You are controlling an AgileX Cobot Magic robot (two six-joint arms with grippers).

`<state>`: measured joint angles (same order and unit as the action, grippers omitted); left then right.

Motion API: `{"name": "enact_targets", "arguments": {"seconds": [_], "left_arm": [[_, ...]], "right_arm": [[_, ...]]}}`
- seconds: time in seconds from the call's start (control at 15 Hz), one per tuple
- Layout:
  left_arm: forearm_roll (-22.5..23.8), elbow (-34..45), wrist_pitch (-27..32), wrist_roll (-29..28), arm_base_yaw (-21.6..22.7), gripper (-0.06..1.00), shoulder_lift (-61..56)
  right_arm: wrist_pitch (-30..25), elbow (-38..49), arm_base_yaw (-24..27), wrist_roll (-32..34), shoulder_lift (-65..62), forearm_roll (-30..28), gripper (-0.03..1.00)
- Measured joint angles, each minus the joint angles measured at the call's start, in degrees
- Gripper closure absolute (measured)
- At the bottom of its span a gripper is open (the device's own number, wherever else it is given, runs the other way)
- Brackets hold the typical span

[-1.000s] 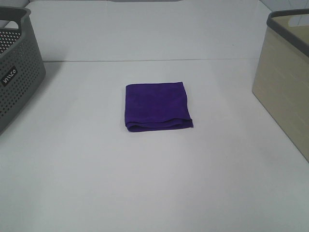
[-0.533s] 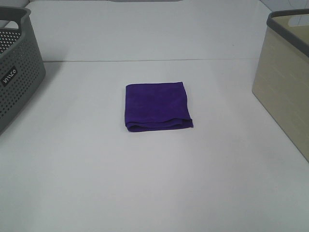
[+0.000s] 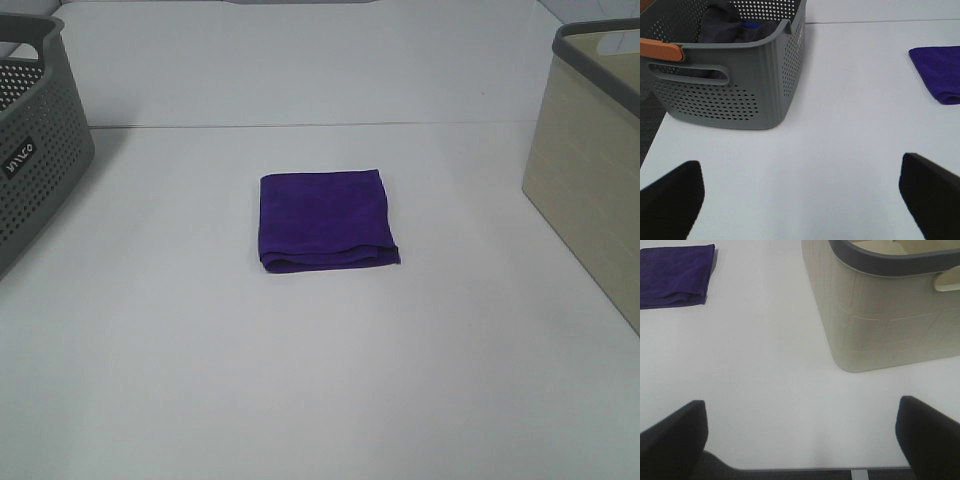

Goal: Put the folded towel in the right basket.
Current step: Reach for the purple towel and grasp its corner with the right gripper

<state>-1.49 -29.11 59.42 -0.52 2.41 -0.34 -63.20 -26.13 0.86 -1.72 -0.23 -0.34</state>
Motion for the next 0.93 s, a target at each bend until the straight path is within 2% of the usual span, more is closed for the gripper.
{"name": "enact_targets", "arguments": {"seconds": [0.93], "left_arm": [[-0.46, 0.0, 0.0, 0.0, 0.0, -0.05, 0.0]], "right_arm": [[0.0, 0.0, 0.0, 0.0, 0.0, 0.0, -0.01]]}}
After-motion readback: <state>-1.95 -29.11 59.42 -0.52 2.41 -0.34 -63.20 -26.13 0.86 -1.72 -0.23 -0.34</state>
